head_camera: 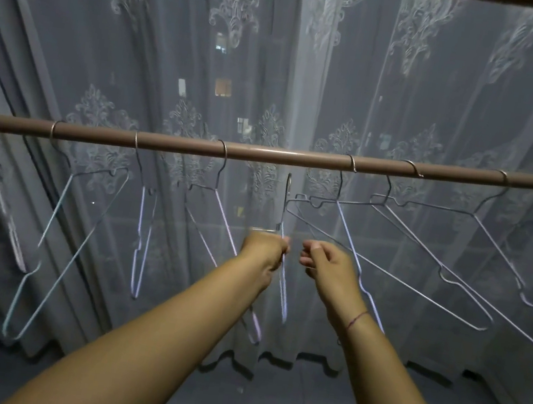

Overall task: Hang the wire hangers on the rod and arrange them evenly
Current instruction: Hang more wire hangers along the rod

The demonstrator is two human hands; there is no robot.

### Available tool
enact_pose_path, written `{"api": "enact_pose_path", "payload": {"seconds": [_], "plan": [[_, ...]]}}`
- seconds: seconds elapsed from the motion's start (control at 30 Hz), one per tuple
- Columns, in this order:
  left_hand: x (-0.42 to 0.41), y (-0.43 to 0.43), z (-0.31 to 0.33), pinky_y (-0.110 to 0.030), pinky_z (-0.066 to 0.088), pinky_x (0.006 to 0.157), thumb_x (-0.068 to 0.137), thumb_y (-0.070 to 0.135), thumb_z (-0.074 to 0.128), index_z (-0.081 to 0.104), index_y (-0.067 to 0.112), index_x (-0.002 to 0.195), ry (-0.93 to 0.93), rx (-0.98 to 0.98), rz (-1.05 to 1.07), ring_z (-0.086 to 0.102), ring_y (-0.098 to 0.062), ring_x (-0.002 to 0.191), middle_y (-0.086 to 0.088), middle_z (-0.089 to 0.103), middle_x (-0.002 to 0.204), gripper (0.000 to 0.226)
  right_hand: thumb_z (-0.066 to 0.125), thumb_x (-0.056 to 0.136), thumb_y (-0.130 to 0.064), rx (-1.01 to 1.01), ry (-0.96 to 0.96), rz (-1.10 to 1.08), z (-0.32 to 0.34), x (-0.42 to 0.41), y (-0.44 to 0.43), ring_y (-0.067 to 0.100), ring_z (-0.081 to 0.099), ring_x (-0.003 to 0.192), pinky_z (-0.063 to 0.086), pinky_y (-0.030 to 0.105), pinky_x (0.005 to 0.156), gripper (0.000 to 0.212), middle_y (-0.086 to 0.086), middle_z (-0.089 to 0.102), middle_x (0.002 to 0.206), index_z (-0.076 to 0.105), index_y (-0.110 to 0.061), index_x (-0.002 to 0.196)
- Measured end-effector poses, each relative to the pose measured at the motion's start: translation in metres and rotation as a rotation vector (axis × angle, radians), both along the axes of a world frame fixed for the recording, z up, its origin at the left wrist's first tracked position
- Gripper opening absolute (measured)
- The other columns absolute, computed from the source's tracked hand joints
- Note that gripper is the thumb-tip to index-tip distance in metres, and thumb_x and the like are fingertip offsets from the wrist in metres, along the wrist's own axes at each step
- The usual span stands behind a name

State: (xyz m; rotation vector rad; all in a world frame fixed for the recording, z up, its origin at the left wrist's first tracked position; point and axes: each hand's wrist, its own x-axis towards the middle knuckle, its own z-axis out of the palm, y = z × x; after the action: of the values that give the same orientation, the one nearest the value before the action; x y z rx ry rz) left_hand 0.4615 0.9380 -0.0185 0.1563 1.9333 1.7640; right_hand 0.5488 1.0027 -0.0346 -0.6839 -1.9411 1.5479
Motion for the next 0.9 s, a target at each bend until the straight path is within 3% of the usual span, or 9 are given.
{"api": "enact_pose_path", "payload": {"seconds": [0.13, 0.2, 0.27, 0.47, 0.6, 0.73, 0.83, 0.9], "plan": [[0.005, -0.031, -0.018, -0.017, 0.022, 0.041, 0.09, 0.0, 0.051, 0.055, 0.01, 0.064, 0.052, -0.126, -0.097, 0.03, -0.014, 0.048, -0.006, 0.041, 0.057, 0.028, 0.046, 0.091, -0.013, 0.054, -0.058, 0.017, -0.008, 0.008, 0.002, 0.023, 0.06, 0.106, 0.046, 0.041, 0.099, 0.023, 0.007, 0.065, 0.106, 0.064, -0.014, 0.106], [0.003, -0.047, -0.023, -0.012, 0.023, 0.033, 0.089, -0.004, 0.048, 0.066, 0.004, 0.084, 0.095, -0.152, -0.098, 0.031, -0.01, 0.045, -0.003, 0.046, 0.056, 0.02, 0.047, 0.092, -0.012, 0.124, -0.098, 0.049, -0.01, 0.012, 0.001, 0.016, 0.057, 0.107, 0.044, 0.03, 0.097, 0.028, 0.005, 0.063, 0.114, 0.061, -0.01, 0.115], [0.0, -0.06, -0.031, -0.008, 0.025, 0.031, 0.089, -0.005, 0.045, 0.067, -0.001, 0.103, 0.158, -0.202, -0.113, 0.034, -0.009, 0.046, -0.002, 0.05, 0.057, 0.026, 0.047, 0.092, -0.011, 0.178, -0.122, 0.091, -0.012, 0.014, -0.001, 0.014, 0.054, 0.11, 0.041, 0.027, 0.096, 0.031, 0.005, 0.061, 0.12, 0.059, -0.009, 0.12], [-0.006, -0.082, -0.05, -0.018, 0.032, 0.054, 0.093, 0.002, 0.045, 0.068, -0.001, 0.103, 0.313, -0.316, -0.186, 0.042, -0.007, 0.052, 0.001, 0.053, 0.059, 0.026, 0.05, 0.091, -0.015, 0.383, -0.327, 0.214, -0.022, 0.015, -0.007, 0.02, 0.05, 0.122, 0.035, 0.026, 0.102, 0.035, 0.006, 0.055, 0.132, 0.055, -0.012, 0.125], [-0.005, -0.088, -0.058, -0.006, 0.033, 0.05, 0.094, 0.003, 0.044, 0.068, 0.0, 0.102, 0.353, -0.32, -0.227, 0.045, -0.007, 0.06, 0.002, 0.055, 0.066, 0.026, 0.054, 0.089, -0.017, 0.46, -0.402, 0.248, -0.027, 0.024, -0.01, 0.02, 0.056, 0.116, 0.038, 0.024, 0.098, 0.032, 0.006, 0.062, 0.124, 0.06, -0.012, 0.121], [-0.002, -0.088, -0.064, -0.02, 0.039, 0.08, 0.094, 0.005, 0.045, 0.07, 0.006, 0.097, 0.366, -0.308, -0.181, 0.058, -0.019, 0.096, -0.007, 0.068, 0.096, 0.026, 0.052, 0.091, -0.018, 0.526, -0.483, 0.277, -0.026, 0.038, -0.008, 0.018, 0.064, 0.098, 0.045, 0.025, 0.085, 0.023, 0.006, 0.071, 0.104, 0.066, -0.012, 0.108], [0.002, -0.083, -0.065, -0.022, 0.039, 0.084, 0.092, 0.006, 0.049, 0.071, 0.008, 0.096, 0.424, -0.3, -0.153, 0.06, -0.023, 0.102, -0.011, 0.069, 0.108, 0.023, 0.051, 0.09, -0.012, 0.383, -0.453, 0.311, -0.026, 0.048, -0.009, 0.013, 0.06, 0.068, 0.044, 0.021, 0.066, 0.017, 0.004, 0.068, 0.075, 0.068, -0.01, 0.091], [0.005, -0.077, -0.064, -0.027, 0.043, 0.094, 0.088, 0.01, 0.056, 0.071, 0.014, 0.095, 0.511, -0.337, -0.11, 0.058, -0.024, 0.109, -0.01, 0.064, 0.112, 0.016, 0.05, 0.09, -0.006, 0.217, -0.373, 0.294, -0.028, 0.055, -0.012, 0.015, 0.052, 0.057, 0.041, 0.021, 0.059, 0.018, 0.004, 0.062, 0.063, 0.067, -0.008, 0.084]]}}
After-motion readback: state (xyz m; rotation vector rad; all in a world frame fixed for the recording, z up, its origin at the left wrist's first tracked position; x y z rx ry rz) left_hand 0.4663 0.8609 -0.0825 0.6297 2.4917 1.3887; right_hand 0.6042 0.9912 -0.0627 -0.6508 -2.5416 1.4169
